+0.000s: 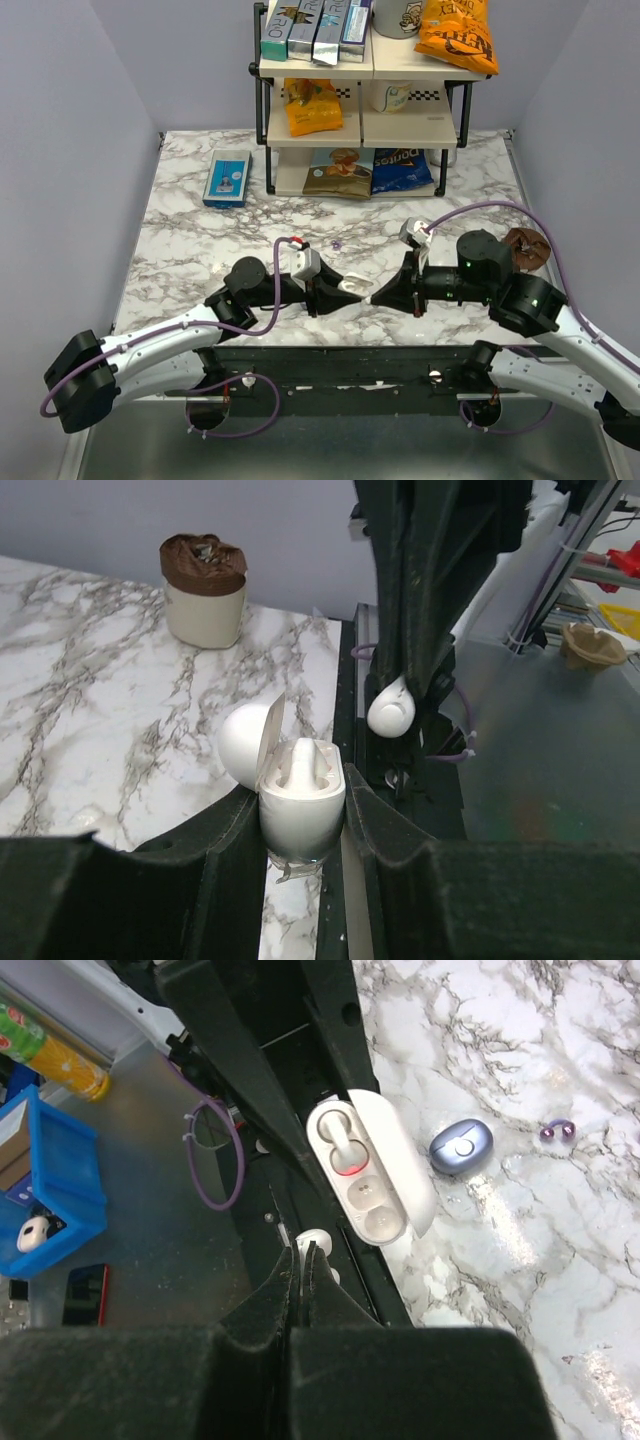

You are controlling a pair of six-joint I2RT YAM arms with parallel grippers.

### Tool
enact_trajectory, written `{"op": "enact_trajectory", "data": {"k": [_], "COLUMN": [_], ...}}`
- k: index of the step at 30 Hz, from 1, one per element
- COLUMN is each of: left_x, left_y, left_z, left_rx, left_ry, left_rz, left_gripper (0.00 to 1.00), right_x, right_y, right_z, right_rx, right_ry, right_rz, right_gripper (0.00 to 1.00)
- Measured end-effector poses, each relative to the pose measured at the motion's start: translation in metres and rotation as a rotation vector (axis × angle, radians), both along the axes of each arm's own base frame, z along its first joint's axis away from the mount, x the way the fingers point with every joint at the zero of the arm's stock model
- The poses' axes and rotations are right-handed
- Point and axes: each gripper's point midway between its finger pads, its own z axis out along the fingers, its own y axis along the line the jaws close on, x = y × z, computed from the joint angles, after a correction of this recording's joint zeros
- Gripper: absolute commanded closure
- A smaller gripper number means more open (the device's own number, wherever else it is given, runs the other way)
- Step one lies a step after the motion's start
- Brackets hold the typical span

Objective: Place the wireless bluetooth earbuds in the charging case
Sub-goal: Place the earbud in the charging case.

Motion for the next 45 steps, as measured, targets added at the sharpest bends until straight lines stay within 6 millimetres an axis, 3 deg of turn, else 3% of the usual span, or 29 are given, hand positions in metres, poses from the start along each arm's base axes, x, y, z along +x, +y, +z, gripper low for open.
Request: {"op": "enact_trajectory", "data": {"k": [15, 45], "left_x": [-0.023, -0.030], "left_y": [-0.005, -0.007], "left_z": [0.003, 0.013], "left_rx": [-0.057, -0.106], "left_ry": [0.012, 0.022], "left_rz": [-0.149, -0.200], "left_gripper": [1.00, 1.00], "right_x": [0.001, -0.002], "right_y": [0.003, 0.007], "right_z": [0.006, 0.003], "right_rx": [0.028, 0.031], "right_ry": [-0.029, -0.034], "right_rz": [0.016, 0.049], "right_gripper": [0.99, 0.99]}}
